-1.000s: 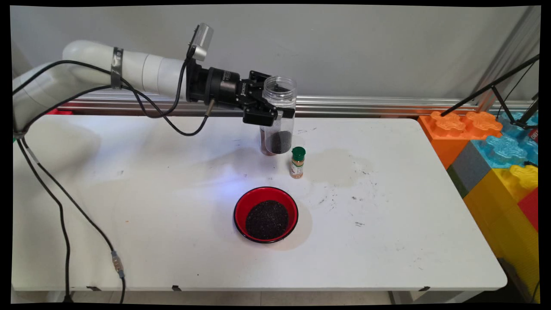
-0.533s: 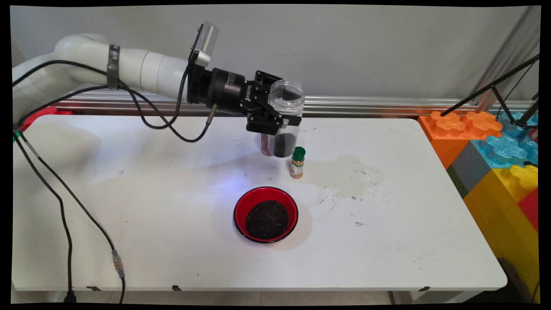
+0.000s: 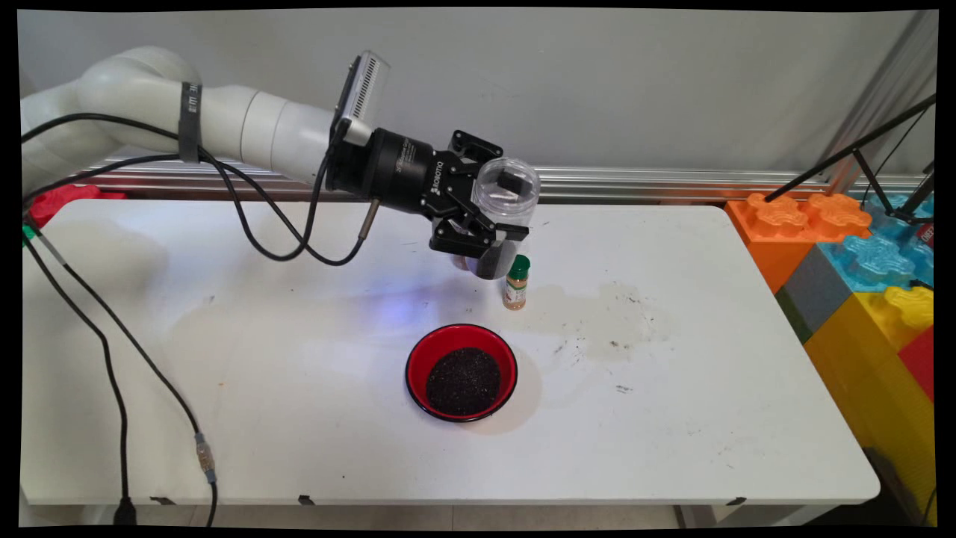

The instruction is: Pour the black seasoning powder in the red bowl

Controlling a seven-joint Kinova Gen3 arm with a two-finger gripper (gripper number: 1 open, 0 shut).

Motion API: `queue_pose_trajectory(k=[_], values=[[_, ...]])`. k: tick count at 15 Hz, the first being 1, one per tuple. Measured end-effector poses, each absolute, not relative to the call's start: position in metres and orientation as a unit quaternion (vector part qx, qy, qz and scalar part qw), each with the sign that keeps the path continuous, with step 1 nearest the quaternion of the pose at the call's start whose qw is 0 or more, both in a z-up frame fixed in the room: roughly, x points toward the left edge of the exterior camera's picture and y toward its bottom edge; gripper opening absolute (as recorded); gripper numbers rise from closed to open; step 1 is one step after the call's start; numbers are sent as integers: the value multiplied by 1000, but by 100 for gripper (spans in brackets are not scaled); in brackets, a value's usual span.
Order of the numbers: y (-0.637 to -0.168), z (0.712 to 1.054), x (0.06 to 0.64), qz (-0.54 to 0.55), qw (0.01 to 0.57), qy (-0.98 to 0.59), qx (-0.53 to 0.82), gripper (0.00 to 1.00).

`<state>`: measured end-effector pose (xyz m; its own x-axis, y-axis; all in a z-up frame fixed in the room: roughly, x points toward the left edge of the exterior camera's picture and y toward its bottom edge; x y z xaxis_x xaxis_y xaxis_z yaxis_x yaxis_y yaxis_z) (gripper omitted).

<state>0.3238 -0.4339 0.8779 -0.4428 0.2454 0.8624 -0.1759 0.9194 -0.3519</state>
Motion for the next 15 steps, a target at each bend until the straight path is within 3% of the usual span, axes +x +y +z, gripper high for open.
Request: queue_pose_trajectory(k=[15], values=[[-399, 865, 314, 266, 429, -832, -229, 0]])
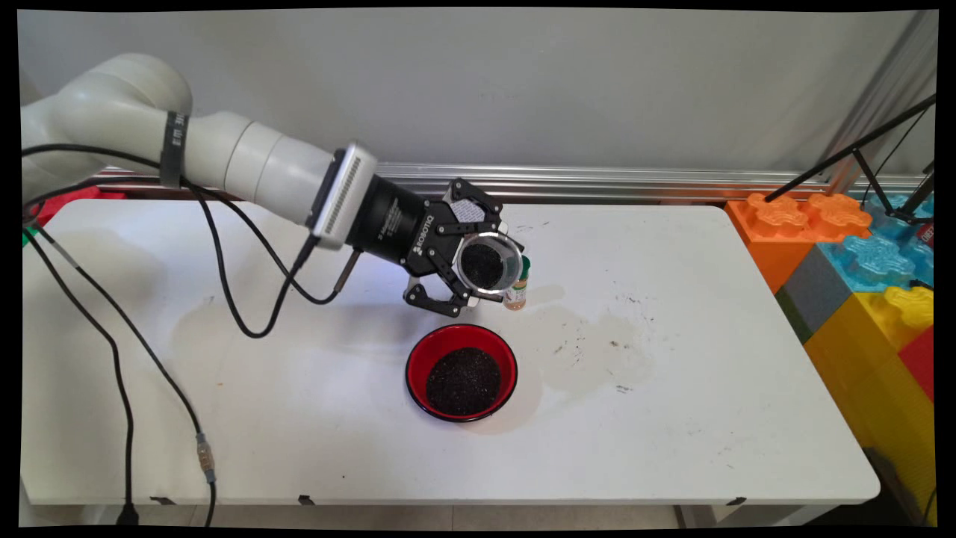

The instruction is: Pour the black seasoning powder in the red bowl

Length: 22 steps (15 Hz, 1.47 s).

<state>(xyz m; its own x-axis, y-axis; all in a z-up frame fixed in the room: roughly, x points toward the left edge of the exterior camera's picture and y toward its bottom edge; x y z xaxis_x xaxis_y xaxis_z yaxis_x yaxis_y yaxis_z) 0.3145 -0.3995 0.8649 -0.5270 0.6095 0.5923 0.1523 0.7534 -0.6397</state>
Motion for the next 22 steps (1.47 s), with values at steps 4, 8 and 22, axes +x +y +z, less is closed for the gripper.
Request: queue_pose_trajectory(k=[4, 8, 22], values=[[-398, 858, 310, 289, 402, -826, -267, 0], [-396, 848, 305, 311, 371, -818, -311, 0], [-394, 826, 295, 355, 302, -781, -416, 0]])
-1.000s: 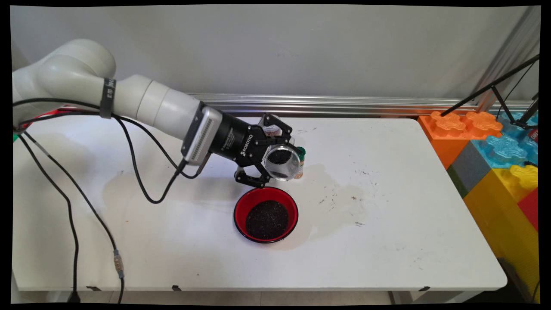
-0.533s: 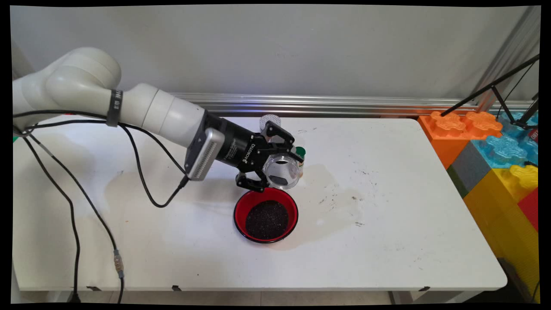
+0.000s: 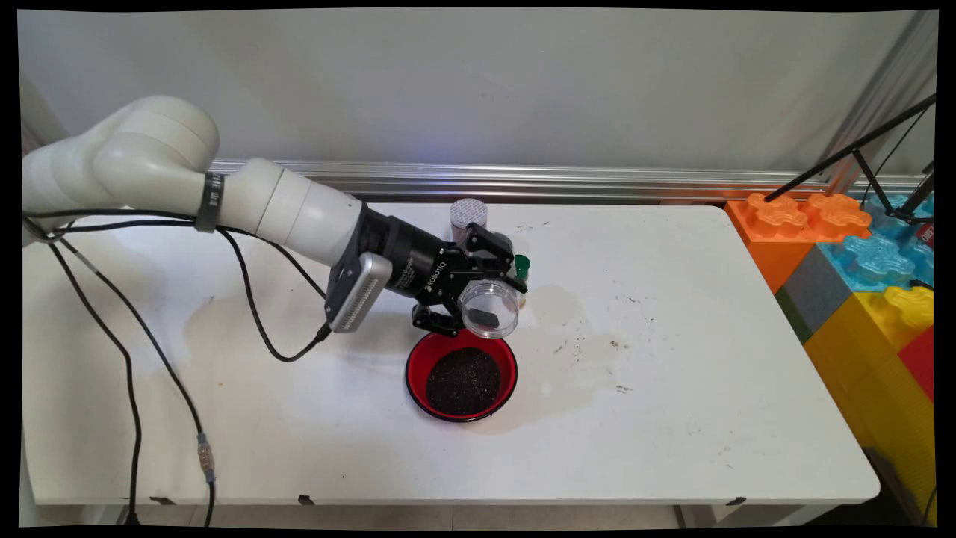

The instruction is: Pour the black seasoning powder in the red bowl

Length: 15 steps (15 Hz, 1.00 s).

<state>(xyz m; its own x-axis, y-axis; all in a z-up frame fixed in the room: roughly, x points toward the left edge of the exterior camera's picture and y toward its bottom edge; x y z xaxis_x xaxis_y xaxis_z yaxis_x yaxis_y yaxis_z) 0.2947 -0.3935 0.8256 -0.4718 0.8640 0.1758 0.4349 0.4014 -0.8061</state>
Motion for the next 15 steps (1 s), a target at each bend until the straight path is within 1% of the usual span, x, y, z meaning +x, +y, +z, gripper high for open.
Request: queue_pose_trajectory(k=[15], values=[[-394, 813, 292, 400, 237, -732, -498, 0]])
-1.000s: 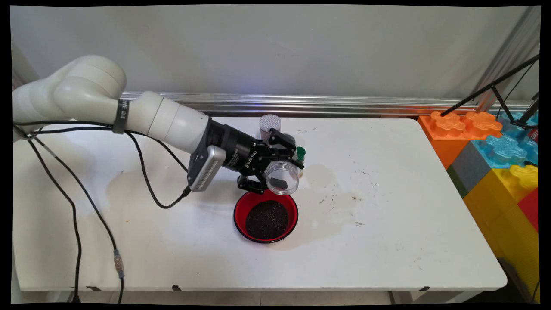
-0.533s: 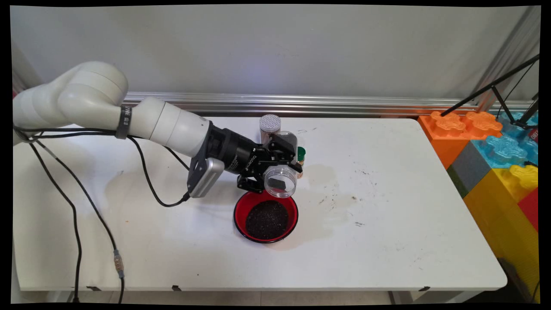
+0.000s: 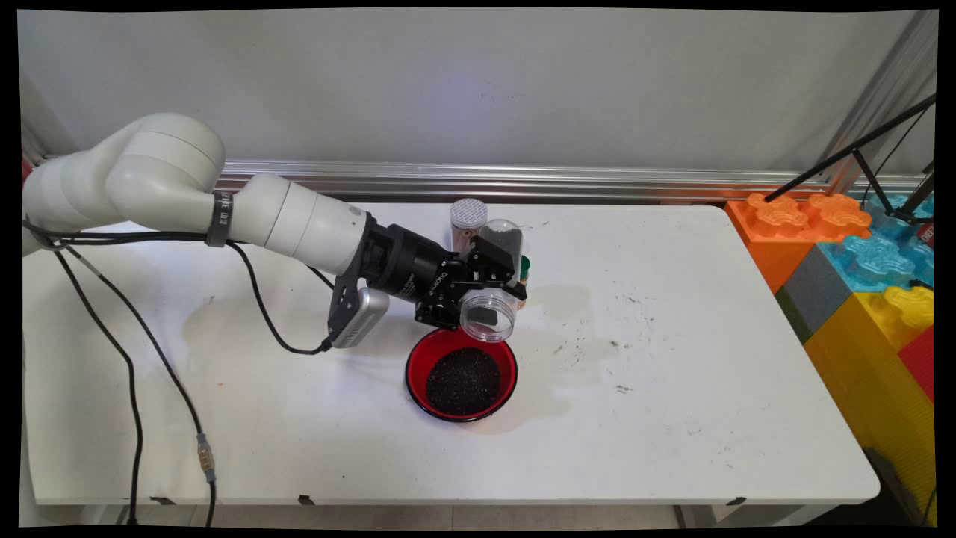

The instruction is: Pour the black seasoning powder in the red bowl

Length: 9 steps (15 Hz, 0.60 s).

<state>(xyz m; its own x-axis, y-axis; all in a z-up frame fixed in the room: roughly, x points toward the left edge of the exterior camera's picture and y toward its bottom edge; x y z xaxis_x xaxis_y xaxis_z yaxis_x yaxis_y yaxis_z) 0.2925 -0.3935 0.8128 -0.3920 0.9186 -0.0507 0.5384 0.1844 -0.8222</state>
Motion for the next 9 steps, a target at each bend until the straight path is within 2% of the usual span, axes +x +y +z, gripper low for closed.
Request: queue_pose_trajectory(k=[9], values=[[-389, 823, 297, 443, 193, -682, -548, 0]])
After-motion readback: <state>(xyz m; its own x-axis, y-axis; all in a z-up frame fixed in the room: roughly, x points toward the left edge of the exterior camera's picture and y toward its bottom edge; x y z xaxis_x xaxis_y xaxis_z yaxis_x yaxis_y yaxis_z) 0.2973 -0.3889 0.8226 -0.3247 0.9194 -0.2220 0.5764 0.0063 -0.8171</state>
